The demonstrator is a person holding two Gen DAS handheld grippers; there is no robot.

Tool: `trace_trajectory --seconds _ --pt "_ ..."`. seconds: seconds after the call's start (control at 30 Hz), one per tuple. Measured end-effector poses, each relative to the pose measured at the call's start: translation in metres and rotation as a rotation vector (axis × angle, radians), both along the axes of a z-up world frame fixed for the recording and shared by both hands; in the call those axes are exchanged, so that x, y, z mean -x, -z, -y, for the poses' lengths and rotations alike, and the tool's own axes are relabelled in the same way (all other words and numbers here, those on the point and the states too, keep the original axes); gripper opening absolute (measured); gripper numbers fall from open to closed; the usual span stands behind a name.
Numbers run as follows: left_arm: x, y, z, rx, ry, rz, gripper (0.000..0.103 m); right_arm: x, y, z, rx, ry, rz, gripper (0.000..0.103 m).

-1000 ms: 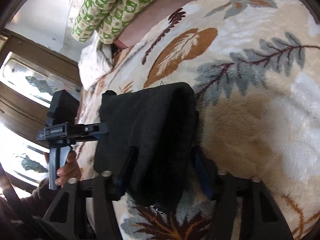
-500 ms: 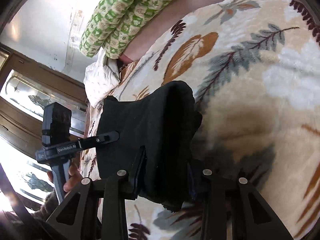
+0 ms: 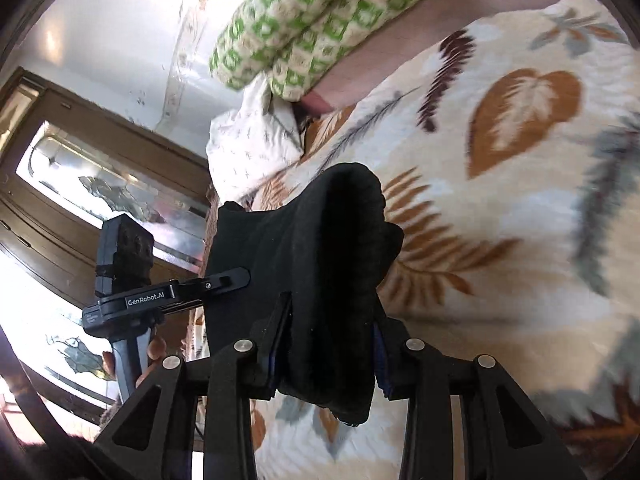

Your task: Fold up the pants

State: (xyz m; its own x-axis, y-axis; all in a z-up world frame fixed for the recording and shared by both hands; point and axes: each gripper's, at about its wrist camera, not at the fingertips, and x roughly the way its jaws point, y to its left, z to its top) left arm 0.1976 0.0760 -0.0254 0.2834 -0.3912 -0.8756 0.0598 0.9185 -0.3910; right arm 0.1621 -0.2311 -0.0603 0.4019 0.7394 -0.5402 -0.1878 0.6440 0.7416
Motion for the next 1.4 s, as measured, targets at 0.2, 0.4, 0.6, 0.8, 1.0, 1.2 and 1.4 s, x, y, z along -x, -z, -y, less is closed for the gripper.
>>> trace_trajectory --seconds 0.2,0.4,0.6,0.8,1.0,1.2,1.4 --pt "-0.018 0.047 -0.025 -0.046 -0.009 -0.054 0.026 -0.029 0.031 -0.041 0.086 -0.017 -0.022 0.039" --pt "-0.013 0.051 -0.023 -0.179 0.021 0.041 0.076 -0.026 0.043 -0.036 0.244 -0.01 0.008 0.059" --pt "-0.008 0.046 -0.045 -0.159 -0.056 -0.015 0.076 -0.017 0.044 -0.018 0.194 0.054 -0.039 0.063" --pt "0.04 0.015 -0.047 -0.303 -0.14 0.077 0.076 0.013 -0.008 -0.03 0.267 0.083 0.017 0.074" --pt "0.118 0.008 -0.039 -0.34 -0.232 0.188 0.076 0.075 -0.04 -0.059 0.415 0.141 0.02 0.096" --pt "0.158 0.014 -0.041 -0.334 -0.309 0.226 0.076 0.136 -0.047 -0.098 0.653 0.158 0.155 0.101" --pt "0.184 0.006 -0.036 -0.433 -0.3 0.32 0.076 0.176 -0.059 -0.107 0.643 0.223 0.253 0.102"
